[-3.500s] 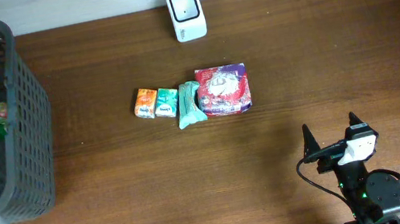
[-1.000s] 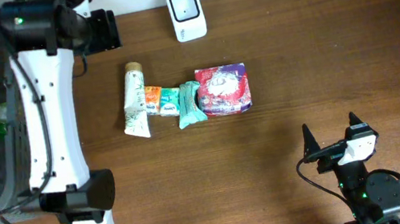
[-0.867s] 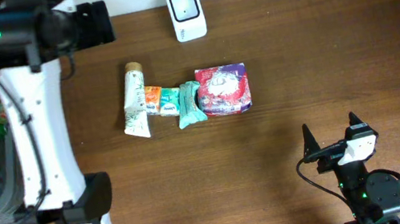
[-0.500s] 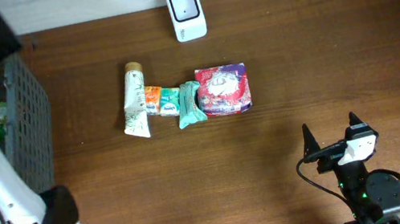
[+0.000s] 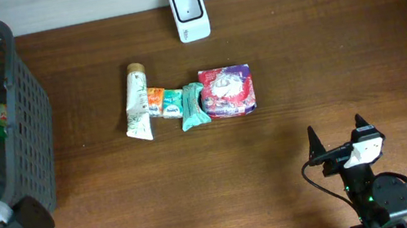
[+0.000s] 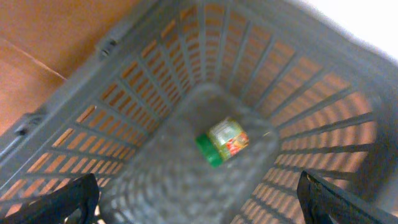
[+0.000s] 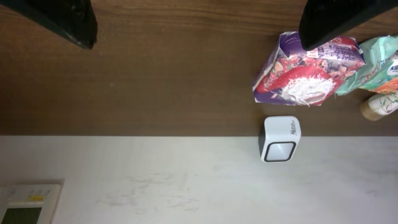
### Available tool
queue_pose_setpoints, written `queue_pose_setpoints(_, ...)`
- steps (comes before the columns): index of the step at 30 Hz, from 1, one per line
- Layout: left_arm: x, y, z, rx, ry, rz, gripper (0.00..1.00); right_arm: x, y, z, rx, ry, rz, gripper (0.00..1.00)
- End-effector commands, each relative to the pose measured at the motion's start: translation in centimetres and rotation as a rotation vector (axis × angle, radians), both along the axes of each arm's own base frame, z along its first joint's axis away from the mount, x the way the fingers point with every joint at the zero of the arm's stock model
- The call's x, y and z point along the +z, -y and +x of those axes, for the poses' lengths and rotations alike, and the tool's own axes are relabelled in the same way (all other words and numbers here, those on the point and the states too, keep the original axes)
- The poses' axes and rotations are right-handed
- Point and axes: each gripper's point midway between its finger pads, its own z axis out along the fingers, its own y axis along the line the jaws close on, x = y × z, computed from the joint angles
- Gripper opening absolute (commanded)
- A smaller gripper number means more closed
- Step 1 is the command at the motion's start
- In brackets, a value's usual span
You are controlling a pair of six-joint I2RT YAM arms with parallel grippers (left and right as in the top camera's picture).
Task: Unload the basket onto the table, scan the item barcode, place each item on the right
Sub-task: 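Move the left gripper back over the basket, then lower the left gripper into the basket and grasp the green-lidded jar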
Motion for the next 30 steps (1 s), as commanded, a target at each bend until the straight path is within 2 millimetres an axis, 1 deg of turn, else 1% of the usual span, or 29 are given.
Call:
queue_pose_setpoints(1, -6.3, -1.2, 1.3, -0.101, -0.181, -0.013, 0.99, -0.3, 0.1, 0.0, -0.006, -0.006, 0.009, 0.99)
queue_pose_setpoints(4, -9.8, -1.3, 1.7, -0.157, -0.262, -0.022, 0.99, -0.3, 0.1, 0.0, -0.006, -0.006, 0.009, 0.99)
queue_pose_setpoints(6, -12.2, -1.4, 1.8, -0.162, -0.301, -0.046, 1.00, -0.3, 0.1, 0.0, -0.006, -0.006, 0.009, 0.98)
queue_pose_setpoints(8, -15.4, -1.4, 1.7, -0.236, -0.373, -0.041, 0.99, -0.3, 0.1, 0.0, -0.006, -0.006, 0.009, 0.98)
queue_pose_setpoints(10, -17.2, -1.5, 1.8, -0.276, -0.407, -0.033, 0.99, -0.3, 0.1, 0.0, -0.006, -0.006, 0.009, 0.99)
queue_pose_setpoints(12, -18.3, -1.6, 2.0, -0.278, -0.409, -0.033, 0.99, -0.3, 0.1, 0.0, -0.006, -0.006, 0.009, 0.98)
queue_pose_setpoints(15, -18.8, -1.9, 2.4, -0.277, -0.395, -0.022, 0.99, -0.3, 0.1, 0.0, -0.006, -0.006, 0.009, 0.98)
queue_pose_setpoints(22, -18.6, -2.5, 3.5, -0.272, -0.353, 0.010, 0.99, -0.3, 0.1, 0.0, -0.006, -0.006, 0.009, 0.99)
queue_pose_setpoints(26, -19.4, -2.6, 3.7, -0.280, -0.367, 0.005, 1.00, -0.3, 0.1, 0.0, -0.006, -0.006, 0.009, 0.99)
queue_pose_setpoints(30, -20.8, -2.5, 3.6, -0.333, -0.416, 0.007, 0.99, -0.3, 0.1, 0.0, -0.006, -0.006, 0.009, 0.98)
